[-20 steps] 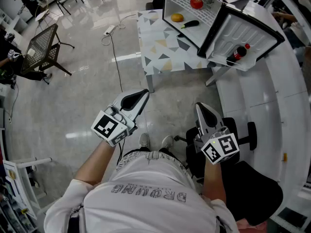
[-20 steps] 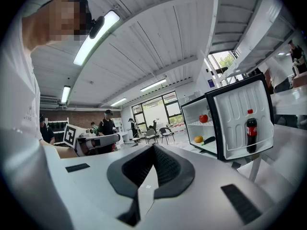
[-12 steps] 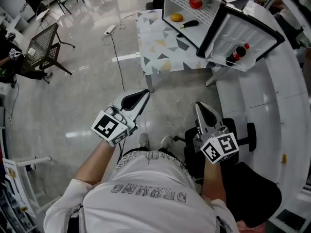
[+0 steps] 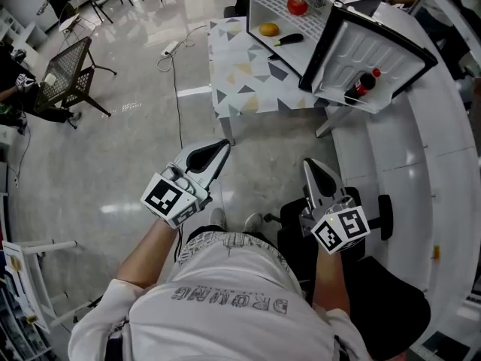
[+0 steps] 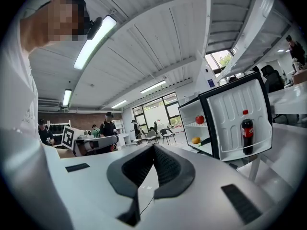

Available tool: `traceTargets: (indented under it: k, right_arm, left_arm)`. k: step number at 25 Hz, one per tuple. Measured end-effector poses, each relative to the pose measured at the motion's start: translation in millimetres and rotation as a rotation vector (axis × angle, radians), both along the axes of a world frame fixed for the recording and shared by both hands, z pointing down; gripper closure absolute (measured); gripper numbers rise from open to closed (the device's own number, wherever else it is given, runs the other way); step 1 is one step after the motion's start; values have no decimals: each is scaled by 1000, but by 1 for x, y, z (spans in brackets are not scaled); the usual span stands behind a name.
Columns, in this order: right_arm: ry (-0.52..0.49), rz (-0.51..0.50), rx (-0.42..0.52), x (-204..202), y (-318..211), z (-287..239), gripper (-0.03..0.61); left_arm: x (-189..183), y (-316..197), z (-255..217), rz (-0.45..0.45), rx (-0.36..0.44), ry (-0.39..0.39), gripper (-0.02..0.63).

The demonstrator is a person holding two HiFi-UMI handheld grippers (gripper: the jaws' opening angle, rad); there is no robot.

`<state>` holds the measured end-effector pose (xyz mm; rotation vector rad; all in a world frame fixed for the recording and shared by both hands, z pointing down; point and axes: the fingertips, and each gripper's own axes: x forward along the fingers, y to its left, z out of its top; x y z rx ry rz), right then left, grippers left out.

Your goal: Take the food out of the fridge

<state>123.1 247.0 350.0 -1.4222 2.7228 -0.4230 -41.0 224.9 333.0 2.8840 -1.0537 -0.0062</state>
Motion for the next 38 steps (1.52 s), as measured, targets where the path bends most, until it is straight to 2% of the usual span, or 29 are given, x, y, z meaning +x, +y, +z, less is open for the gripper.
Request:
traceTargets:
  k: [10,25,32,38]
  right_arm:
    - [-12,-17,-7,18,0,6,580]
    - [-10,0,-23,33,-13,12,580]
    - [-8,18,-37,26,-33,19,580]
    - [-1,38,-49,9,-76,25,580]
  left_arm:
    - [17,4,2,-24,8,-7,607]
    - [30,-9,9,-13,-6,-4,607]
    - [18,-37,21,-7,-24,-4,607]
    - [2,-85,33,9,-40,0,607]
